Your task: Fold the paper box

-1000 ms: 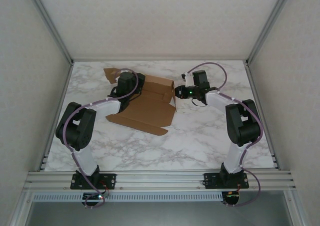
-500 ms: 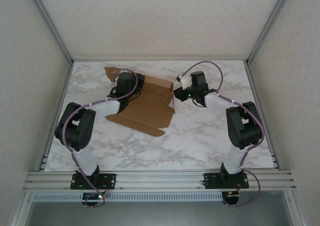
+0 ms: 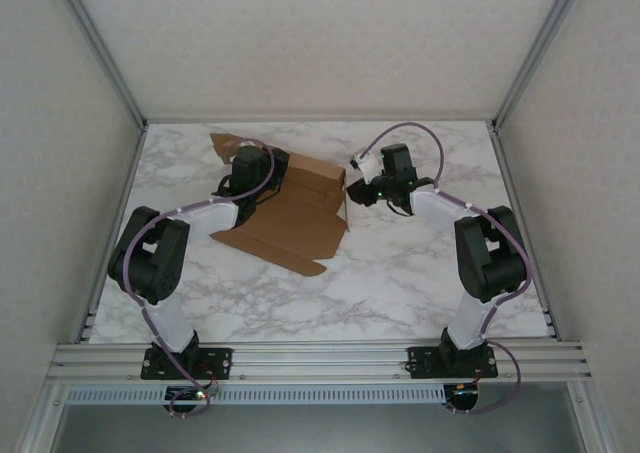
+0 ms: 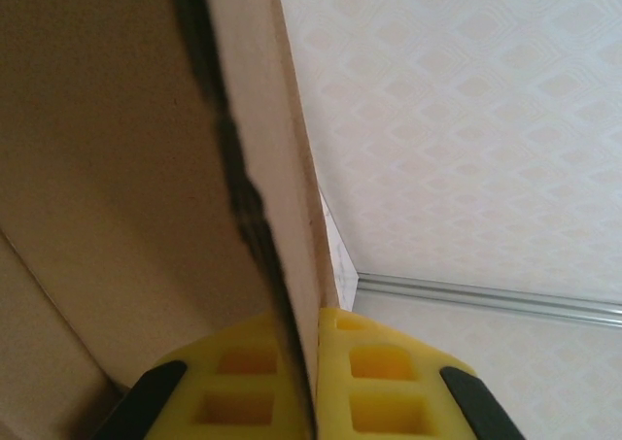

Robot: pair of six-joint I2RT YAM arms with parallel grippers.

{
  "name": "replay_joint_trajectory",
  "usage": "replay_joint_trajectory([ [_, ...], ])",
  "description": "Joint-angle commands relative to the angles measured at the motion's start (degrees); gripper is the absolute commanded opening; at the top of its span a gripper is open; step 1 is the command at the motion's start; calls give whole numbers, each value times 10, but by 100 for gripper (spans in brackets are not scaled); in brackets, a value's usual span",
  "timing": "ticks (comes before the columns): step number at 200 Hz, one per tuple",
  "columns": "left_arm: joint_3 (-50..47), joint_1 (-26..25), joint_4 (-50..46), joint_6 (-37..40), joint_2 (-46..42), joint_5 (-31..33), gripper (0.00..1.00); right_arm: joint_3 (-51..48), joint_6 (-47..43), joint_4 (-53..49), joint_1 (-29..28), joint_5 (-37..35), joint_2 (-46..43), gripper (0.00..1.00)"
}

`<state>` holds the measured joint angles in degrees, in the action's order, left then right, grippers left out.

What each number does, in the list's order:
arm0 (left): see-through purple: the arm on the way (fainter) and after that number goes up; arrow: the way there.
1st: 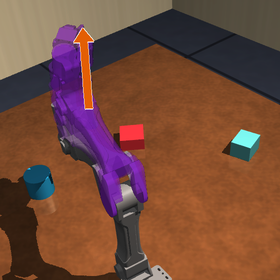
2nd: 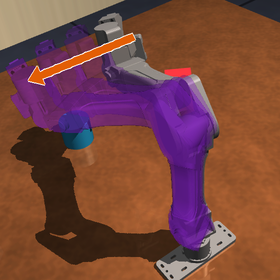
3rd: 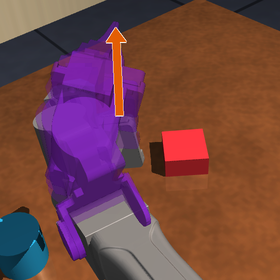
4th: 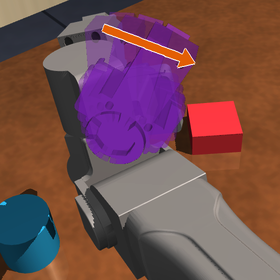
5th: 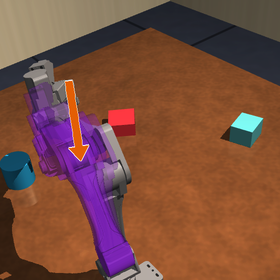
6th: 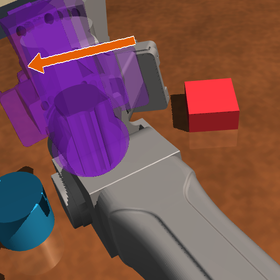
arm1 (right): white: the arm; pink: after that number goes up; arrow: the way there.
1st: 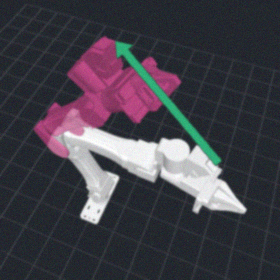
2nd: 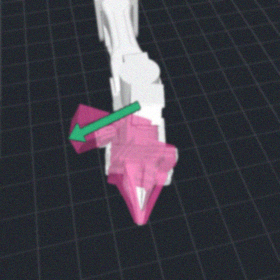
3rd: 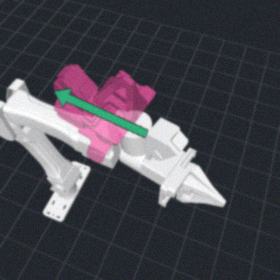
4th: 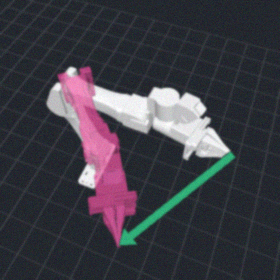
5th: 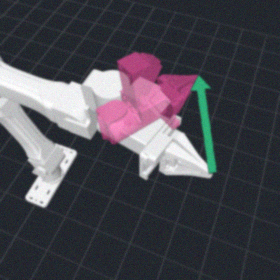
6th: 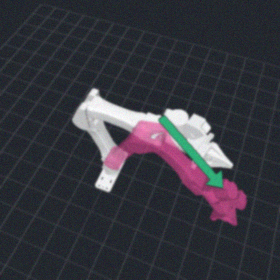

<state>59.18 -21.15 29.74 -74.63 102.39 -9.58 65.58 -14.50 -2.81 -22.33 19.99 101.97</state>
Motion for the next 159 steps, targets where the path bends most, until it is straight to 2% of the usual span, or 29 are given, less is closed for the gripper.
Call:
replay_joint_trajectory([
  [1, -2, 2, -76, -1, 18, 15, 1, 14, -23, -79, -30, 58, -3, 29],
  [84, 8, 8, -74, -9, 33, 6, 1, 42, 3, -75, -35, 32, 15, 34],
  [124, 5, 8, -74, -10, 31, 4, 1, 58, 14, -67, -48, 0, 31, 40],
  [159, 5, 8, -76, -8, 30, 2, 0, 50, 23, -45, -48, -30, 31, 40],
])
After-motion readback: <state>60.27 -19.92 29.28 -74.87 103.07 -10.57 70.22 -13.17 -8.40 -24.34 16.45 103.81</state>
